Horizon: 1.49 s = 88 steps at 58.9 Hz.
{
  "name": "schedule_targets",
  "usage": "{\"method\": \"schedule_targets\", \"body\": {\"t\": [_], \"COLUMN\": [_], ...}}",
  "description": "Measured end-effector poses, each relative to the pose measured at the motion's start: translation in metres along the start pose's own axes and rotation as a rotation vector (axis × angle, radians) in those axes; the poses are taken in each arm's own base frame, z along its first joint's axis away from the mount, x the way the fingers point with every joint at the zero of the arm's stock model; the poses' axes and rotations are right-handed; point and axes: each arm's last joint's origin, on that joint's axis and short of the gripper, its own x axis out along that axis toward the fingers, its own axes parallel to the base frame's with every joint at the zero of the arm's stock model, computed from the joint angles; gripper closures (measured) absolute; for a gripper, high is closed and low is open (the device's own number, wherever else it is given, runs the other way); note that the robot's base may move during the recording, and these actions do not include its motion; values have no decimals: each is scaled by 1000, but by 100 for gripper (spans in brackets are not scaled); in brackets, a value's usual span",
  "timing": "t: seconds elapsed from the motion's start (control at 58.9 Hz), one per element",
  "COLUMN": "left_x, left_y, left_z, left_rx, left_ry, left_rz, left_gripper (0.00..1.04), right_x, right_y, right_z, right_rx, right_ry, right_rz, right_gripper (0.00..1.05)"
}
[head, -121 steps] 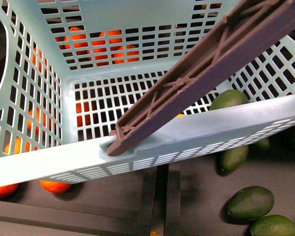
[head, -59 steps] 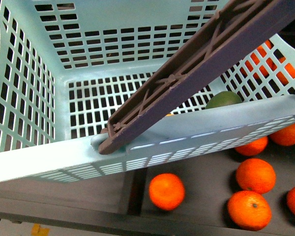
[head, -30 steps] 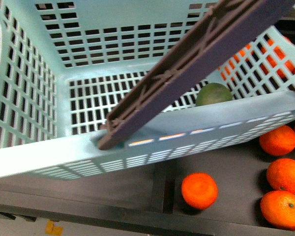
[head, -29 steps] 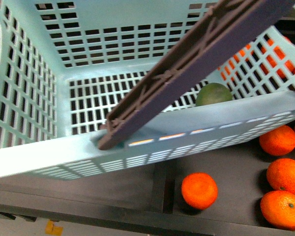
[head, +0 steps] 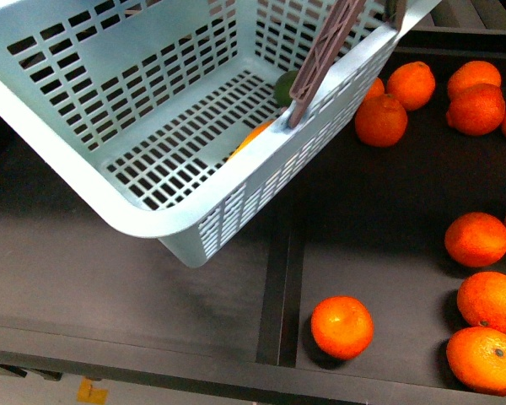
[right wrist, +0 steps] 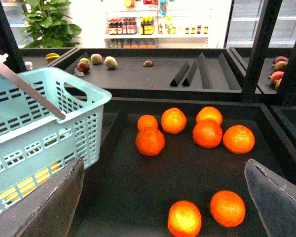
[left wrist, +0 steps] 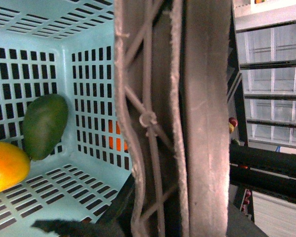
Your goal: Pick mango and avocado into basket
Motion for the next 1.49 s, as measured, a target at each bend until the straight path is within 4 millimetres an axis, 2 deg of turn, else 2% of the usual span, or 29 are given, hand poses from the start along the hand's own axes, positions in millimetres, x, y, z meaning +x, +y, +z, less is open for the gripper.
{"method": "schedule_targets", "body": {"t": [0.153,0.221,0.322,0.458,0.713,0.917,0.95,1.069,1.188,1.205,1.256,1.273,1.324,1.341,1.358,1.409,1.443,1.494], "left_x": [43,55,63,64,61,35,30,1,-32,-35,-43,-44,-58,-63,-65,-82,-100,-119], "left_y": [28,42,57,77,87,80,78,78,76,76,79,81,94,100,103,118,129,142], "left_z": [28,38,46,44,45,63,67,78,81,80,81,81,78,77,76,74,72,70], "left_rx": [-133,-185,-208,-243,-297,-318,-319,-339,-346,-306,-97,-75,228,355,378,665,847,1005], "left_ry": [-78,-134,-187,-210,-246,-334,-340,-386,-393,-374,-331,-334,-399,-432,-446,-536,-605,-646], "left_rz": [86,118,137,193,220,236,241,256,271,250,36,-1,-132,-146,-160,-169,-154,-113], "left_gripper": [89,89,89,89,46,9,7,9,9,10,21,23,33,37,39,50,60,75], "right_x": [0,0,0,0,0,0,0,0,0,0,0,0,0,0,0,0,0,0], "right_y": [0,0,0,0,0,0,0,0,0,0,0,0,0,0,0,0,0,0], "right_z": [0,0,0,0,0,0,0,0,0,0,0,0,0,0,0,0,0,0], "right_rx": [0,0,0,0,0,0,0,0,0,0,0,0,0,0,0,0,0,0], "right_ry": [0,0,0,0,0,0,0,0,0,0,0,0,0,0,0,0,0,0], "right_rz": [0,0,0,0,0,0,0,0,0,0,0,0,0,0,0,0,0,0], "right_gripper": [9,9,9,9,9,9,9,9,9,9,9,9,9,9,9,9,9,9]}}
